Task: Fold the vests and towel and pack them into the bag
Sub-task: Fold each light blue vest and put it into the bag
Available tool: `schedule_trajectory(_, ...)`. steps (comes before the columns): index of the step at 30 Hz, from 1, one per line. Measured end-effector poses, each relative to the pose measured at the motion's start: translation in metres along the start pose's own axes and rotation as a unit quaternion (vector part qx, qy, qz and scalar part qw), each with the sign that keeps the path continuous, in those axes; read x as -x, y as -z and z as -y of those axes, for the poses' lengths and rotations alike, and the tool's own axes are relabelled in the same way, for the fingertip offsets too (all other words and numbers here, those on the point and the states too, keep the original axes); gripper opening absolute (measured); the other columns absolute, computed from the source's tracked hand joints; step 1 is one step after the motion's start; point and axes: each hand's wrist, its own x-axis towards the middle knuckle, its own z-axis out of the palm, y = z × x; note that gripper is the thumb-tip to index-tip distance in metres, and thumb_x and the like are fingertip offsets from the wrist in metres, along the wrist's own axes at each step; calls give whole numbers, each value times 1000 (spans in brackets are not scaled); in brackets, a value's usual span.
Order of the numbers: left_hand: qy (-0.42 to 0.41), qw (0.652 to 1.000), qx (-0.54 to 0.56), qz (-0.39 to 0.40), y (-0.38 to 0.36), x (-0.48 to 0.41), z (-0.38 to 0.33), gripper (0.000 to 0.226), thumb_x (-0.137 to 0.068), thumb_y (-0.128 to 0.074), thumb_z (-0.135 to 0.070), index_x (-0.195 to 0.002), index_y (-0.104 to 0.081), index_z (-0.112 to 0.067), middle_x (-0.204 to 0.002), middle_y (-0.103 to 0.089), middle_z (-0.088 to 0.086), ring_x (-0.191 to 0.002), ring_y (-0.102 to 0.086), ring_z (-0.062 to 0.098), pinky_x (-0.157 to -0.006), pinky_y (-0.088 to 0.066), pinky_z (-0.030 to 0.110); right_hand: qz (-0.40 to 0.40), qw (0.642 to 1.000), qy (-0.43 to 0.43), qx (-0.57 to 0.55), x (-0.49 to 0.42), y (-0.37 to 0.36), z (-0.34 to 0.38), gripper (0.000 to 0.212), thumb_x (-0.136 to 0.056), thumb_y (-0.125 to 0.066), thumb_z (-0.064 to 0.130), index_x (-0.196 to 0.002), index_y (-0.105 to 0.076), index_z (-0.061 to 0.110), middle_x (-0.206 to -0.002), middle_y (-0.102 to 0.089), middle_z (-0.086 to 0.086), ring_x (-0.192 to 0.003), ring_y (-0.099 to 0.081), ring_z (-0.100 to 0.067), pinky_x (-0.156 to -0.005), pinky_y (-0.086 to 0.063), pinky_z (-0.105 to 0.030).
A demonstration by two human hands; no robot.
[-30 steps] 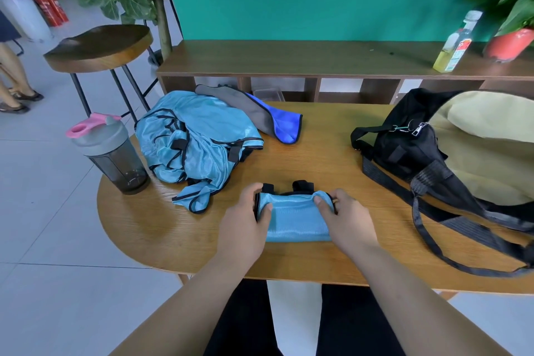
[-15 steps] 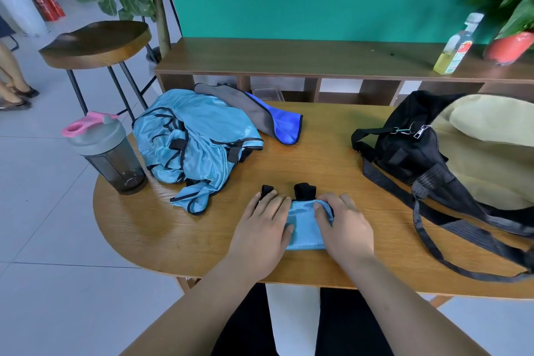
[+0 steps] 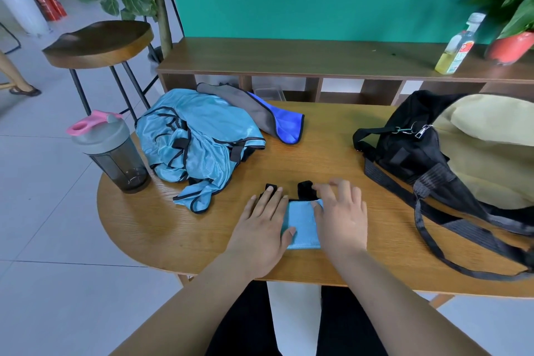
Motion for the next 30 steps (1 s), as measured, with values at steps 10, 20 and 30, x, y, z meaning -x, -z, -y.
schedule_trajectory(10,26,999,39,-6,-10,0,2,71,-108,-9,-52,-167,8,-18,-174,22,-4,-156,28,11,-132,0,43,158,973,168,6,10,-20,0,69,-104,1,53,-168,-9,30,-174,-4,17,-159,11,-3,-132,2,-38)
schedule_trajectory(20,62,997,46,-29,-11,-4,0,75,-108,-14,-55,-167,8,-15,-175,17,0,-159,20,13,-132,-3,42,185,975,121,-13,3,-16,8,57,-112,-19,48,-167,-12,36,-174,-9,19,-160,6,-7,-132,-6,-41)
schedule_trajectory(30,109,989,73,-74,-14,-1,2,82,-106,-16,-68,-169,-3,-18,-177,0,0,-162,8,15,-133,-4,41,146,972,89,158,-2,15,13,45,-108,-36,58,-131,-67,34,-135,-58,6,-133,-43,-25,-120,-28,-46)
